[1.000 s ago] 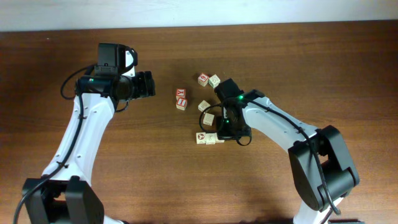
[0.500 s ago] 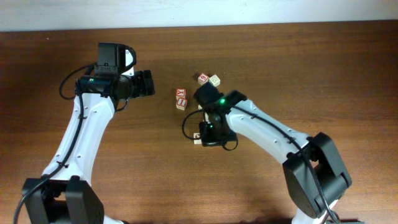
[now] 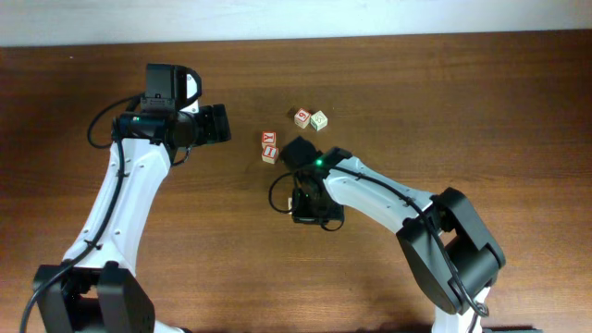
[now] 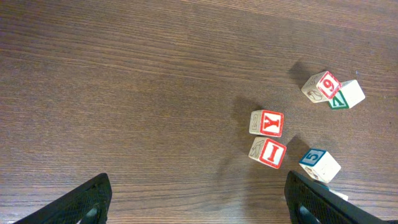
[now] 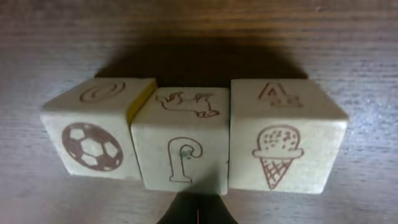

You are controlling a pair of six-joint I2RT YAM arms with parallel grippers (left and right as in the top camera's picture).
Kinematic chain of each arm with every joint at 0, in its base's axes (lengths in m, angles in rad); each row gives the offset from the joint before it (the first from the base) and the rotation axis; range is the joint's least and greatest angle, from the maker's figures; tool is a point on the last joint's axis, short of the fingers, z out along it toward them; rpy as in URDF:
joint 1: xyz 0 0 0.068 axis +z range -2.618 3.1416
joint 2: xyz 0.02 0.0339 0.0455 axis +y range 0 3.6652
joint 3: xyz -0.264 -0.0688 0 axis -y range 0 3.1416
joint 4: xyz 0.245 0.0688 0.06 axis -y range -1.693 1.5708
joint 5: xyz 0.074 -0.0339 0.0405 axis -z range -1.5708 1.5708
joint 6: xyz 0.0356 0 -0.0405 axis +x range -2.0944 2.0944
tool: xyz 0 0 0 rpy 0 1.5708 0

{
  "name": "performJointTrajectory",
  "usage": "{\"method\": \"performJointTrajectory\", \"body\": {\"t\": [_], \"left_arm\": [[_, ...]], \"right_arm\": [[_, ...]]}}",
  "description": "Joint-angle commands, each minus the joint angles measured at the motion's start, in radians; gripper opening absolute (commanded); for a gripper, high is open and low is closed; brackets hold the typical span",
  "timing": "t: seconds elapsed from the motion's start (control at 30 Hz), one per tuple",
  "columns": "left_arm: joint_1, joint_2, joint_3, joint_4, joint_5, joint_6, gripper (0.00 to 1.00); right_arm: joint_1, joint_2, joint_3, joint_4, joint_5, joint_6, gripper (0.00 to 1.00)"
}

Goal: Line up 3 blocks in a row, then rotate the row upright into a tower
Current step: 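Press the three blocks into a straight row with the right gripper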

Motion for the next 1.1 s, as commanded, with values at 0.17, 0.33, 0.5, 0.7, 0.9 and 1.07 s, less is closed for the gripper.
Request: {"method": "performJointTrajectory", "body": {"t": [0.17,0.33,0.5,0.7,0.9,1.07], "left_arm": [[0.0,0.005,0.012,0.001,-0.007,0.003,0.88],[0.0,0.005,0.012,0.001,-0.007,0.003,0.88],[0.0,0.005,0.012,0.001,-0.007,0.003,0.88],[0.0,0.005,0.012,0.001,-0.007,0.003,0.88],[0.0,0.005,0.012,-0.001,-0.007,0.003,0.88],[0.0,0.005,0.012,0.0,-0.007,0.003,0.88]], "right_arm": [[-0.024,0.01,-0.009,0.031,-0.011,0.003,0.04],[-0.024,-0.096,0.047,-0.021,0.038,-0.053,0.04],[-0.019,-0.05,0.047,0.162,0.173,-0.095,0.04],[-0.019,0.009,0.047,0.19,0.173,-0.098,0.04],[-0.019,0.009,0.047,0.158,0.153,-0.098,0.04],[-0.019,0.009,0.048,0.162,0.143,-0.102,0.04]]}}
